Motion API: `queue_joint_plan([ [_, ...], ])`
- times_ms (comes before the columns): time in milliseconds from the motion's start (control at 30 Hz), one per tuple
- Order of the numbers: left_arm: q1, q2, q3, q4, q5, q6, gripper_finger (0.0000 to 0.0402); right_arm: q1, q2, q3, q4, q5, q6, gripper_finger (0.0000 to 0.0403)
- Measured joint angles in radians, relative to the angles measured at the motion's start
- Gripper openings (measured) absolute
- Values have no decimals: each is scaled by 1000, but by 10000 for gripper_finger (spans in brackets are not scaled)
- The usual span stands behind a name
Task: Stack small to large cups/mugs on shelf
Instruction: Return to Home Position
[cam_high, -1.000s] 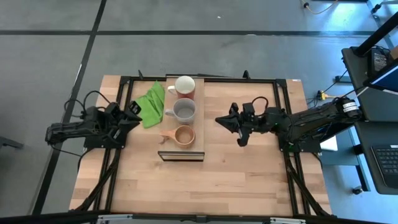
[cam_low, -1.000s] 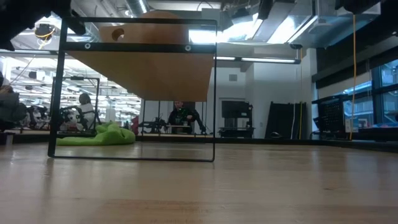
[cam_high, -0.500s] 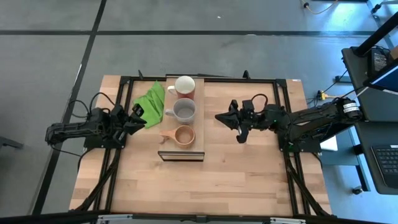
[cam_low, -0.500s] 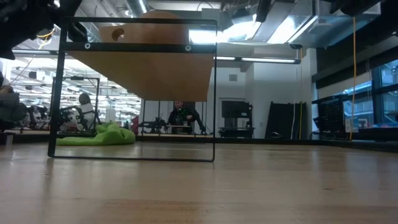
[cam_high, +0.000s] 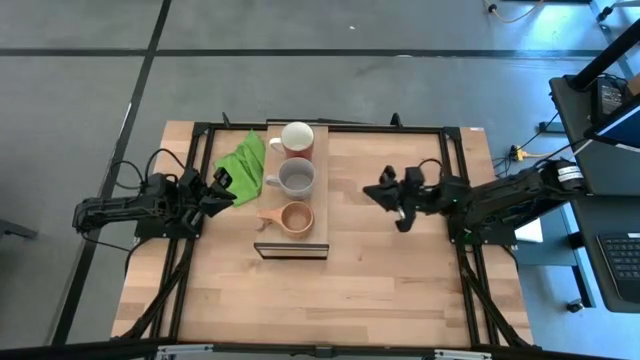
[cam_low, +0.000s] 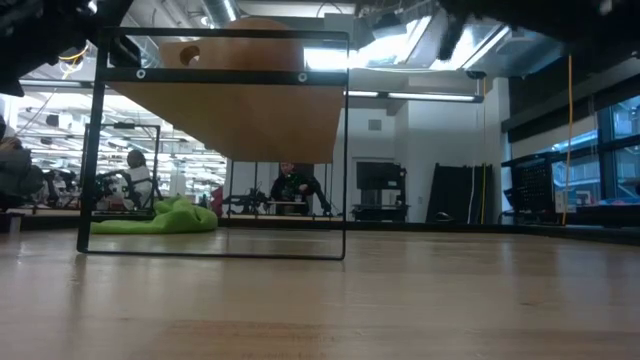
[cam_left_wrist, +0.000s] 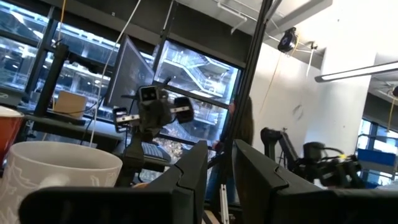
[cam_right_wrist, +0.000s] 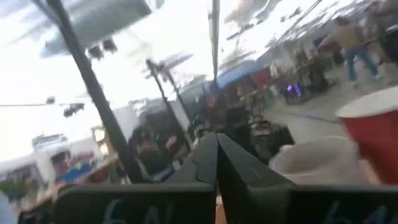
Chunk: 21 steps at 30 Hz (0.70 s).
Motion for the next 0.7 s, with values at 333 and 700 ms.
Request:
queue_joint_plan([
  [333, 0, 0, 0, -16, 7, -41, 70, -20, -177, -221, 154, 21, -7, 6],
  [700, 0, 0, 0, -40, -12, -61, 70, -127, -569, -79, -506, -74, -16, 6],
])
